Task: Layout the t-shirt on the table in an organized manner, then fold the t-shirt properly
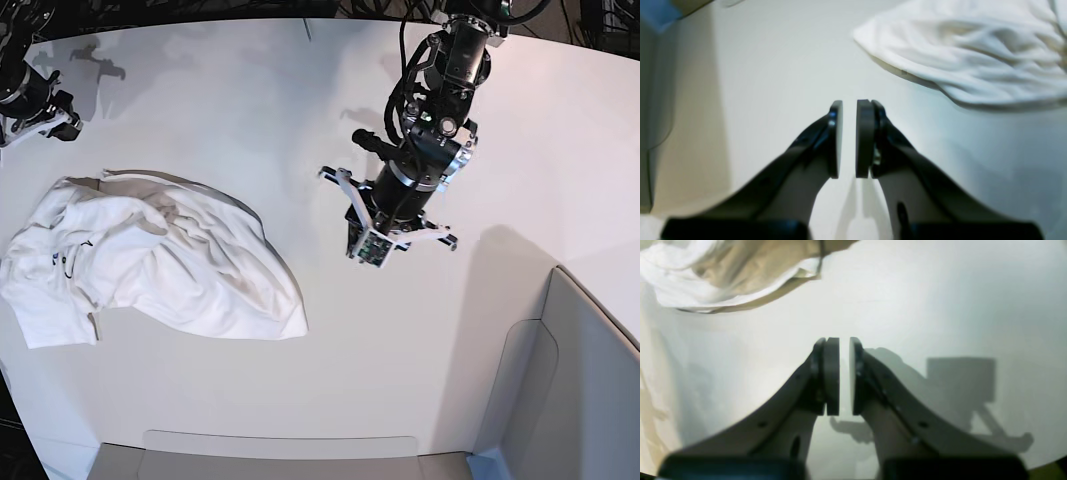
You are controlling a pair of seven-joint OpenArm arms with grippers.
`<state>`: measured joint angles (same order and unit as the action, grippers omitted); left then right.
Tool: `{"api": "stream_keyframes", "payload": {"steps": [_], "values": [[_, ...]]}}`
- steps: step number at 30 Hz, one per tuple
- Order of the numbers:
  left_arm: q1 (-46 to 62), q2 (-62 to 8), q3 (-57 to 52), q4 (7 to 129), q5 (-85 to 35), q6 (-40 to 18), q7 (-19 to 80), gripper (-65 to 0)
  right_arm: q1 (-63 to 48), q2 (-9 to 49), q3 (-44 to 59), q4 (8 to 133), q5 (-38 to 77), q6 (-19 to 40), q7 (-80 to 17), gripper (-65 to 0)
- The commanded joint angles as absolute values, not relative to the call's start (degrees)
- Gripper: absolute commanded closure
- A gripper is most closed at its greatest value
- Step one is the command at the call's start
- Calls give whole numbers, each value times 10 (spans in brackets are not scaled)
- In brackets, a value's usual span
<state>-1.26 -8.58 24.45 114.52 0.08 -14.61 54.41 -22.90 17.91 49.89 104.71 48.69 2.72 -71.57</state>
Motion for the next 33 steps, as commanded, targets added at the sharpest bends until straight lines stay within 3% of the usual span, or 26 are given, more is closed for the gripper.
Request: {"api": "stream_keyframes", "payload": {"steps": [1,11,18,21,25,33], "values": [[-31,-76,264,1157,3,-145,528,-89,-233,191,503,1057,498,26,-710,-60],[-76,-17,385,1118,4,-146,538,-89,-258,190,505,1058,497,26,-711,-60],[-92,-7,362,1093,5,-146,538,-89,-217,183,520,1077,499,26,-711,-65],[-70,-29,348,1094,5,-146,538,-89,-198,171,518,1119,499,26,-712,-102],[-39,-47,314,1095,5,-146,538,-89,-164,179,458,1138,499,26,-713,-154],[27,-72,259,1125,5,-146,534,-89,-80,145,417,1135,495,20,-713,-154]]}}
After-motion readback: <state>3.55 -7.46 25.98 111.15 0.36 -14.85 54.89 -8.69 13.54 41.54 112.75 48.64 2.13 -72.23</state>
